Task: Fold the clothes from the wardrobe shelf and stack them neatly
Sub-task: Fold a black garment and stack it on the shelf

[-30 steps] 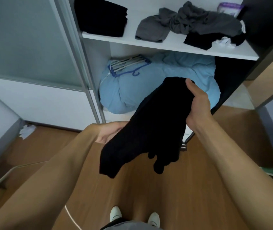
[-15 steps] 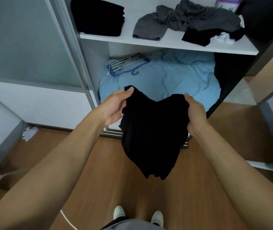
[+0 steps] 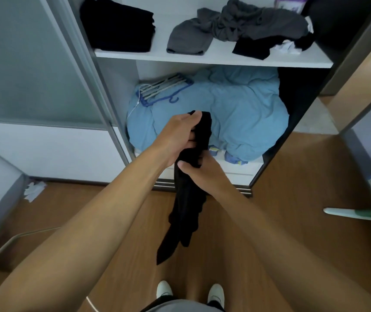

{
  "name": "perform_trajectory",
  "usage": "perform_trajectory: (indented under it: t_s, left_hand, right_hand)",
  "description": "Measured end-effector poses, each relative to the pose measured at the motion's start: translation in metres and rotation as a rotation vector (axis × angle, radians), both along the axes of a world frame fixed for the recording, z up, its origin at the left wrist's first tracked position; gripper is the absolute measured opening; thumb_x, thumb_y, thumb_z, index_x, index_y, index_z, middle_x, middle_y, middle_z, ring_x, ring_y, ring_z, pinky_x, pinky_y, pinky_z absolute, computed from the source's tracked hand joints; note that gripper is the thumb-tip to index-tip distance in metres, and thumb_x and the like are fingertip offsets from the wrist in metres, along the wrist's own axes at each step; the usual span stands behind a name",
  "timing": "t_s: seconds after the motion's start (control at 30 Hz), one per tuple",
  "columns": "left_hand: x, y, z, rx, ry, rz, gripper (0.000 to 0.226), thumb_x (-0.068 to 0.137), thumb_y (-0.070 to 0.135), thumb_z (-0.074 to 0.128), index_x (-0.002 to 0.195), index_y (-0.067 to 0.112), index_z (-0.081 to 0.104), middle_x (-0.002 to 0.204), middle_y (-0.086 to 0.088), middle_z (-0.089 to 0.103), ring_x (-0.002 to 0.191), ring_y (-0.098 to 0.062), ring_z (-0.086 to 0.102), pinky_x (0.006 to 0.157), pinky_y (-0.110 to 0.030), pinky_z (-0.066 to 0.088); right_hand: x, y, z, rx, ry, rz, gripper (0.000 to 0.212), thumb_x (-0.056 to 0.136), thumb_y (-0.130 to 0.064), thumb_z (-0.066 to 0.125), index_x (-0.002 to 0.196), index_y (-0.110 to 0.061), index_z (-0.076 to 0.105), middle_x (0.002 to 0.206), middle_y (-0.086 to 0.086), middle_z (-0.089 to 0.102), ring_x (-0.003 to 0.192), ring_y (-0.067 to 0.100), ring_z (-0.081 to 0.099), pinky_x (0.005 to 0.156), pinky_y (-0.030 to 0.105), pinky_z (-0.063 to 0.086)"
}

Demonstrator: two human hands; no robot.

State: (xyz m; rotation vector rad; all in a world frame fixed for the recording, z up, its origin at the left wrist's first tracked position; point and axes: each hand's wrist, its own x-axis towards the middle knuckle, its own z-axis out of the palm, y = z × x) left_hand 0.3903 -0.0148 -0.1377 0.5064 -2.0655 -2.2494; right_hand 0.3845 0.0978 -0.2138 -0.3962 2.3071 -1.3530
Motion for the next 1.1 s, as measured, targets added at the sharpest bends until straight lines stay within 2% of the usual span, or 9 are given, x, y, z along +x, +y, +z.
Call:
perform_trajectory:
  t_s: [0.07,0.17,0.3,0.37,0.47,0.63,0.8,0.9,1.1]
  left_hand:
    - [0.000,0.004,0.005,0.005,0.008,-0.019,0.030,0.105,0.030,0.049,0.108,0.007,0.067,0.102,-0.011,0.075,0.094,-0.025,0.073,0.082,-0.035,0.061]
    - [0.001,-0.003,0.008,0.056,0.042,0.015,0.026,0.105,0.029,0.047,0.107,0.010,0.066,0.102,-0.008,0.075,0.091,-0.021,0.074,0.078,-0.033,0.061]
    - [0.015,-0.037,-0.002,-0.099,-0.025,0.111,0.026,0.104,0.029,0.048,0.105,0.012,0.068,0.098,-0.005,0.077,0.086,-0.017,0.076,0.082,-0.034,0.059]
    - [0.027,-0.052,-0.015,-0.238,-0.162,0.041,0.031,0.103,0.030,0.050,0.101,0.008,0.072,0.089,-0.007,0.079,0.087,-0.018,0.075,0.094,-0.039,0.056]
    - [0.037,-0.055,-0.035,-0.356,-0.260,-0.084,0.022,0.096,0.029,0.065,0.091,0.008,0.070,0.083,-0.009,0.074,0.085,-0.017,0.073,0.097,-0.039,0.055]
    - [0.032,-0.028,-0.048,-0.473,-0.048,-0.293,0.039,0.084,0.018,0.077,0.120,0.020,0.063,0.111,0.005,0.068,0.096,-0.005,0.067,0.078,-0.012,0.052]
    - [0.023,-0.003,-0.059,-0.575,-0.019,-0.303,0.003,0.080,0.028,0.068,0.079,0.028,0.065,0.071,0.016,0.068,0.061,0.004,0.061,0.058,-0.014,0.046]
    - [0.021,0.004,-0.067,-0.611,-0.038,-0.318,0.020,0.074,0.032,0.059,0.058,0.023,0.050,0.044,0.015,0.049,0.042,-0.001,0.041,0.044,-0.017,0.029]
    - [0.027,-0.009,-0.094,-0.725,-0.065,-0.233,0.025,0.087,0.006,0.053,0.064,0.012,0.059,0.059,0.000,0.061,0.058,-0.014,0.055,0.056,-0.029,0.036]
  right_hand:
    - [-0.002,-0.010,0.000,0.082,0.060,-0.084,0.049,0.080,-0.056,0.058,0.119,-0.026,0.058,0.111,-0.004,0.068,0.102,0.019,0.063,0.090,0.038,0.051]
    - [-0.014,-0.012,0.000,-0.018,0.138,-0.208,0.019,0.097,-0.026,0.051,0.105,-0.011,0.062,0.101,0.008,0.068,0.095,0.024,0.063,0.088,0.040,0.049]
    - [-0.025,0.011,0.018,-0.273,0.164,-0.247,0.028,0.091,0.001,0.053,0.072,-0.018,0.060,0.063,-0.016,0.058,0.060,-0.006,0.050,0.063,0.018,0.040]
    - [-0.030,0.016,0.032,-0.261,0.205,-0.220,0.027,0.085,0.001,0.053,0.063,-0.013,0.059,0.054,-0.018,0.053,0.052,-0.006,0.046,0.054,0.015,0.036]
    - [-0.033,0.012,0.053,-0.185,0.237,-0.122,0.017,0.084,-0.005,0.054,0.073,0.007,0.057,0.061,0.003,0.049,0.057,0.009,0.046,0.054,0.027,0.033]
    - [-0.027,0.007,0.066,-0.060,0.210,-0.041,0.030,0.079,-0.013,0.054,0.053,-0.018,0.041,0.049,-0.007,0.037,0.050,0.011,0.037,0.053,0.029,0.029]
    - [-0.026,0.011,0.064,0.118,0.290,-0.041,0.026,0.078,-0.009,0.060,0.056,-0.008,0.046,0.054,0.005,0.037,0.055,0.018,0.038,0.056,0.031,0.030]
    - [-0.023,0.017,0.062,0.200,0.338,-0.038,0.032,0.073,-0.012,0.062,0.050,-0.014,0.040,0.051,0.002,0.037,0.055,0.020,0.040,0.053,0.030,0.031]
    - [-0.031,0.042,0.061,0.224,0.389,-0.136,0.021,0.067,-0.010,0.063,0.051,-0.015,0.051,0.053,-0.003,0.050,0.056,0.016,0.052,0.055,0.031,0.041]
